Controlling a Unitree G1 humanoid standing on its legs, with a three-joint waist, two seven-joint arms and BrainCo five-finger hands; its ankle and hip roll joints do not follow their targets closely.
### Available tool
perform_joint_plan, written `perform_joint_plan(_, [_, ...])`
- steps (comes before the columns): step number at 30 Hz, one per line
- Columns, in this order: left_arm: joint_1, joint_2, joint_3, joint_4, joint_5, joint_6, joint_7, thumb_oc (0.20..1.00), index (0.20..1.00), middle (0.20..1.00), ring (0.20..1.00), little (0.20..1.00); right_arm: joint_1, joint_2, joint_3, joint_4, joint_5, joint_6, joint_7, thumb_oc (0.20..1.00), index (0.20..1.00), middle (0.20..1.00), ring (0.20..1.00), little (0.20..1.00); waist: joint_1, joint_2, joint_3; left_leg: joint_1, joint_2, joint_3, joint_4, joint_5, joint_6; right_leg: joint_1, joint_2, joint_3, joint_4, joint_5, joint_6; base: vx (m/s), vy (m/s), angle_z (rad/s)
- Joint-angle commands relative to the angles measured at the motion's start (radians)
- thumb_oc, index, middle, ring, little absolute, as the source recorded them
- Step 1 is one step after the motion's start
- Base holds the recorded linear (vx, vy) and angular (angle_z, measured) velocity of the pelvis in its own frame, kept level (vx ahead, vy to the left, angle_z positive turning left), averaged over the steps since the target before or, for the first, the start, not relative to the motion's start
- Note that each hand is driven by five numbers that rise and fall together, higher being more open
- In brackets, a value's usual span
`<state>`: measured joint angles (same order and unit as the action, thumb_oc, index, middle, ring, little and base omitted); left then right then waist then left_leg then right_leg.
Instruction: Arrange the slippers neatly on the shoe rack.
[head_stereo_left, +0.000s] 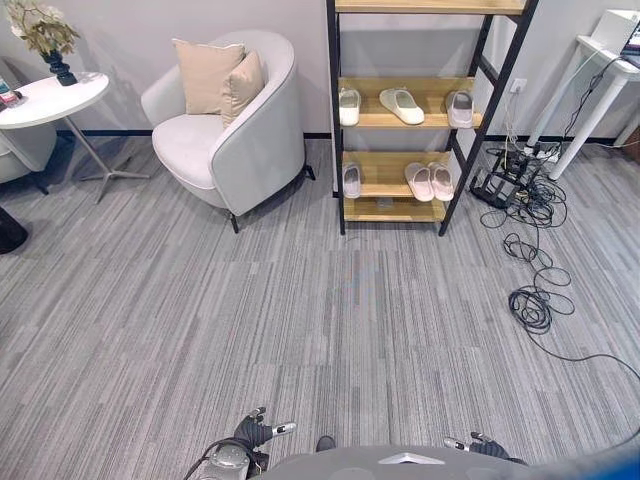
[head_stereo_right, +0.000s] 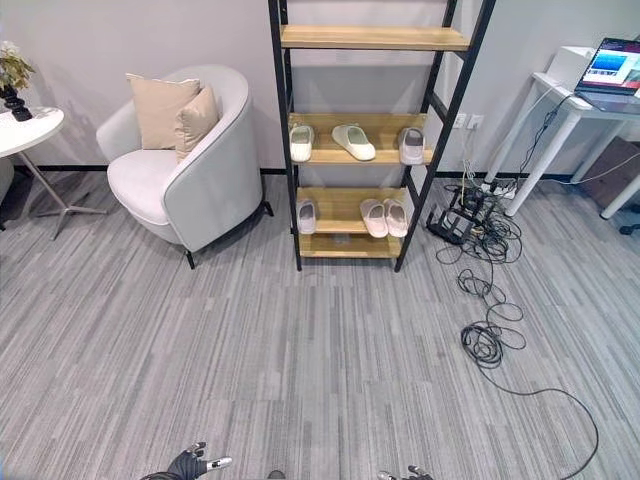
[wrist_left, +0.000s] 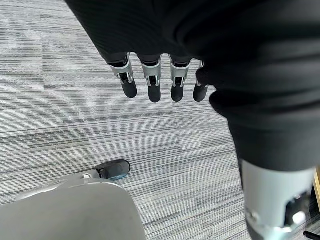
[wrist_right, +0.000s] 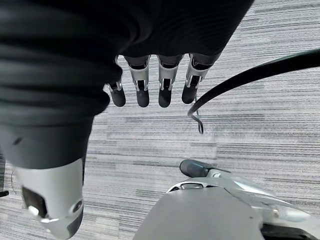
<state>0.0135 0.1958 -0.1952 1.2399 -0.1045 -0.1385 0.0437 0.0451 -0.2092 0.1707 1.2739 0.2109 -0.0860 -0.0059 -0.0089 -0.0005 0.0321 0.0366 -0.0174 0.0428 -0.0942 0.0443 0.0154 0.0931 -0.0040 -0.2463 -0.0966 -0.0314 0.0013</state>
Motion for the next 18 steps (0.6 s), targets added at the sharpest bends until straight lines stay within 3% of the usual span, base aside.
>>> perform_joint_plan(1, [-0.074, -0.014, -0.007, 0.042, 0.016, -0.031, 0.026, 1.0, 1.0, 1.0, 1.0, 1.0, -0.032, 0.006, 0.033, -0.01, -0.015, -0.01, -0.007, 1.0, 1.0, 1.0, 1.0, 1.0, -0.004, -0.03, 0.014, 0.017, 0.035, 0.017, 0.007, -0.067, -0.066, 0.04, -0.083, -0.03, 0.009, -0.012, 0.114, -0.01, -0.042, 0.0])
perform_joint_plan(11, [-0.082, 0.002, -0.009, 0.069, 0.021, -0.015, 0.017, 1.0, 1.0, 1.0, 1.0, 1.0, -0.029, -0.007, 0.011, -0.047, 0.03, -0.013, -0.012, 1.0, 1.0, 1.0, 1.0, 1.0, -0.039, -0.018, 0.044, 0.015, 0.071, 0.045, 0.007, -0.053, -0.083, -0.014, -0.055, 0.014, 0.076, -0.039, 0.087, 0.02, -0.119, -0.05])
perform_joint_plan(14, [-0.102, 0.016, -0.044, 0.043, 0.049, -0.024, 0.025, 1.0, 1.0, 1.0, 1.0, 1.0, -0.025, -0.016, 0.031, -0.054, 0.005, -0.015, -0.01, 1.0, 1.0, 1.0, 1.0, 1.0, -0.055, -0.033, 0.073, -0.012, 0.112, 0.084, 0.118, -0.073, -0.099, -0.038, -0.041, 0.063, 0.109, -0.056, 0.065, 0.07, -0.179, -0.45])
perform_joint_plan(16, [-0.121, 0.023, -0.068, 0.009, 0.06, -0.034, 0.034, 1.0, 1.0, 1.0, 1.0, 1.0, -0.017, -0.035, 0.054, -0.068, -0.025, -0.018, -0.009, 1.0, 1.0, 1.0, 1.0, 1.0, -0.039, -0.049, 0.118, -0.131, 0.125, 0.089, 0.34, -0.058, -0.09, -0.019, -0.037, 0.07, 0.109, -0.072, 0.045, 0.16, -0.238, -0.37])
perform_joint_plan(17, [-0.118, 0.023, -0.065, 0.002, 0.05, -0.036, 0.043, 1.0, 1.0, 1.0, 1.0, 1.0, -0.004, -0.047, 0.051, -0.07, -0.04, -0.01, -0.013, 1.0, 1.0, 1.0, 1.0, 1.0, -0.011, -0.057, 0.12, -0.242, 0.051, 0.059, 0.383, -0.07, -0.063, -0.002, -0.041, 0.076, 0.113, -0.093, 0.043, 0.33, -0.105, -0.19])
perform_joint_plan(18, [-0.105, 0.022, -0.064, 0.005, 0.055, -0.037, 0.045, 1.0, 1.0, 1.0, 1.0, 1.0, -0.004, -0.047, 0.048, -0.067, -0.035, -0.011, -0.013, 1.0, 1.0, 1.0, 1.0, 1.0, 0.009, -0.062, 0.117, -0.275, 0.006, 0.026, 0.347, -0.077, -0.056, 0.016, -0.039, 0.089, 0.108, -0.097, 0.05, 0.39, -0.031, -0.18])
